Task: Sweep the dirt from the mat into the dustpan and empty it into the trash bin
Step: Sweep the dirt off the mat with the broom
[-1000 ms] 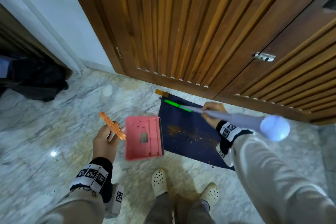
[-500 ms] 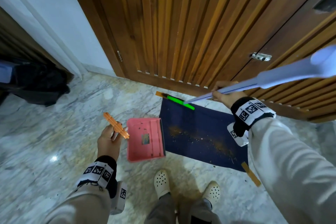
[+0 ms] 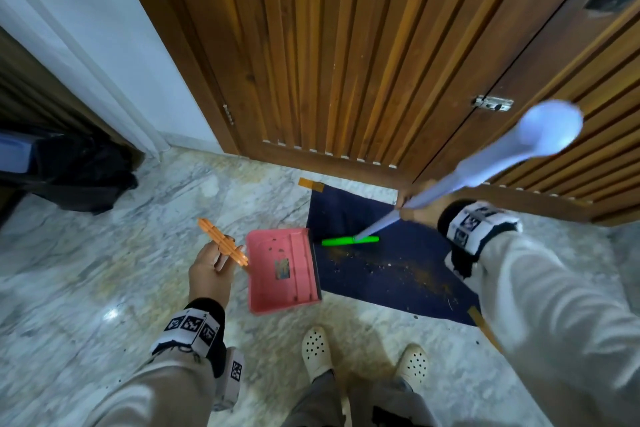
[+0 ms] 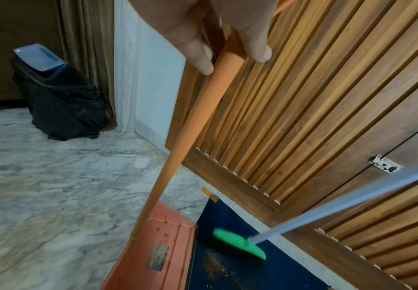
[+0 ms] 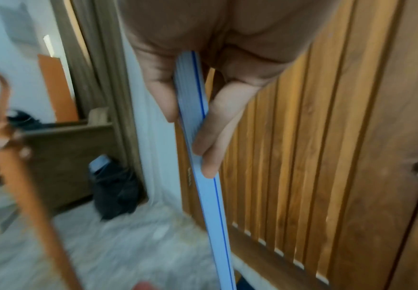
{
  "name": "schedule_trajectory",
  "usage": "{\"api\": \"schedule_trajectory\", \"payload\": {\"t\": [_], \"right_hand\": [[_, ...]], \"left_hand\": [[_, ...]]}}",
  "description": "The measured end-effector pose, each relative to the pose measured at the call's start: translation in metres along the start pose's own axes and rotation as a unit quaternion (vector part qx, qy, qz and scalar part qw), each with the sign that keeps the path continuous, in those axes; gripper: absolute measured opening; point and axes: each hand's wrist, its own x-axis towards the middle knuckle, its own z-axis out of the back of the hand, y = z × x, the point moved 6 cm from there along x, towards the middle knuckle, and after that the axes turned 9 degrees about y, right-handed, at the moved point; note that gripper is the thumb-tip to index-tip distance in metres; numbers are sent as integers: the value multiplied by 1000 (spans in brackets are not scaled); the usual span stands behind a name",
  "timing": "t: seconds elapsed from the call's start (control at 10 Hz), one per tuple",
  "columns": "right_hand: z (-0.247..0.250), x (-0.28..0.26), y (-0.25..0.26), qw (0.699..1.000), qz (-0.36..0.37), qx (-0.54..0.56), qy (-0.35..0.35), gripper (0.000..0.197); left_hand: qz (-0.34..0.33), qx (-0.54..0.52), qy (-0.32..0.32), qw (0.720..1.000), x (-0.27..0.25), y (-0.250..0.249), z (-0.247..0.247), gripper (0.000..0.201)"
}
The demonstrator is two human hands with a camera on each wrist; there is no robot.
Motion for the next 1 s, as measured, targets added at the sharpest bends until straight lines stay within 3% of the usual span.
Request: {"api": "schedule_trajectory", "payload": {"t": [0.1, 0.2, 0.3, 0.4, 0.5, 0.6, 0.7, 0.8, 0.9, 1.0], "right_hand": [[46, -31, 4, 987, 46, 138, -73, 22], [15, 33, -48, 989, 55, 133, 28, 33], [-32, 57, -72, 991, 51, 91, 79, 40], [-52, -4, -15, 1000, -11, 8, -5, 15], [-78, -7, -22, 998, -9, 18, 61, 22], [-42, 6, -44, 1000, -22, 11, 11, 31], [5, -30, -42, 999, -20, 29, -25, 24], [34, -35, -55, 991, -21, 81, -106, 26], [-2, -2, -89, 983, -39, 176, 37, 41], [-46, -1, -93, 992, -16, 124, 26, 19]], "left_hand": [[-8, 2, -4, 1000, 2, -2, -3, 10], [-21, 0, 4, 1000, 4, -6, -10, 25], [-29, -1, 15, 999, 5, -10, -16, 28], [-32, 11, 18, 999, 7, -8, -19, 25], [-34, 29, 9, 999, 10, -2, -17, 14], [-33, 38, 14, 999, 12, 0, -17, 11], [-31, 51, 21, 998, 13, -10, -22, 20], [-41, 94, 20, 995, 17, -19, -30, 14], [-55, 125, 29, 990, 17, -24, -43, 20], [-72, 140, 43, 987, 14, -33, -60, 23]]}}
